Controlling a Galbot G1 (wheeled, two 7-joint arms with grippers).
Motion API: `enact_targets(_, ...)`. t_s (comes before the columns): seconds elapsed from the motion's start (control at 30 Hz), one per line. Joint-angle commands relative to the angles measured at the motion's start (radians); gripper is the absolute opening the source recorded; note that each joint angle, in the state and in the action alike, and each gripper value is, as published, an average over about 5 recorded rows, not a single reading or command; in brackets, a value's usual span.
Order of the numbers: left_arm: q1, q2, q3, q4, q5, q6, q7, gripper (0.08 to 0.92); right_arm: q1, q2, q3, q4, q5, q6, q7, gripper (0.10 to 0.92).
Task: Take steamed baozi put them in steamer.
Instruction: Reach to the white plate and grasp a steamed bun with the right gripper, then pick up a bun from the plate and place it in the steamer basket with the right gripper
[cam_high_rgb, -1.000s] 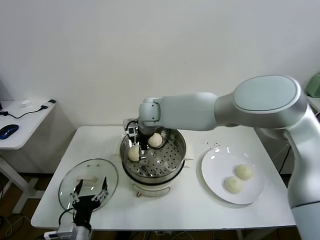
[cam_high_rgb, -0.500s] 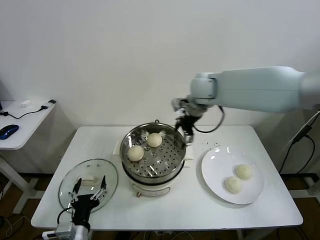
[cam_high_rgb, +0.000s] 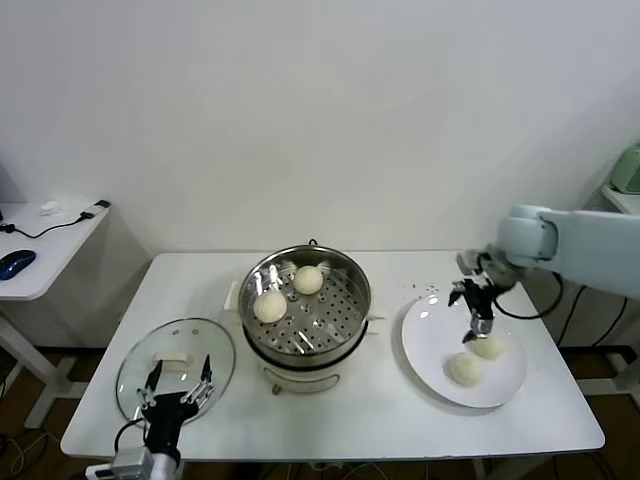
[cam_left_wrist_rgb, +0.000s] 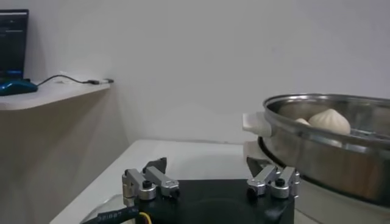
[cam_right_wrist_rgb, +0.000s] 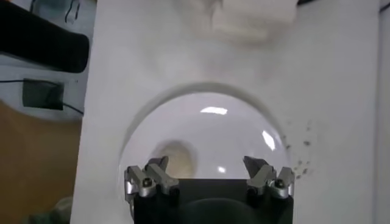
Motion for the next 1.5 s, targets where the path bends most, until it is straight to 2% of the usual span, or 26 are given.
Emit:
enact_targets(0.03,0.005,-0.001,-0.002,0.004,0.001,0.000,0.000,0.823,-0.303,-0.115,0.181,-0.054,-0.137,-0.017,0.023,0.823)
enact_targets(0.77,0.013,-0.002,-0.001,0.010,0.000,-0.005,-0.002,0.823,-0.394,-0.029,0.267,-0.113,-0.140,-0.054,0.070,0.817)
enact_targets(1.0,0.016,-0.002,0.003,0.007,0.001,-0.006,-0.002,0.823,-0.350,-0.029,0.246,-0.099,-0.141,-0.057,0.064,0.726)
enact_targets(1.23,0.023,0.000,0.004,-0.002,0.003,-0.006,-0.003,0.823,-0.037,-0.001,0.072,-0.027,-0.065,-0.007,-0.027,0.664)
enact_targets(1.37,0.023,0.001,0.006,-0.008,0.003,-0.003,-0.003,0.823,0.213,0.112,-0.028,-0.031,0.014,0.057,-0.102,0.662)
enact_targets(1.5,0.023,0.002,0.009,-0.014,0.003,-0.003,-0.003,0.823,0.370,0.268,0.017,-0.058,0.037,0.140,-0.167,0.662)
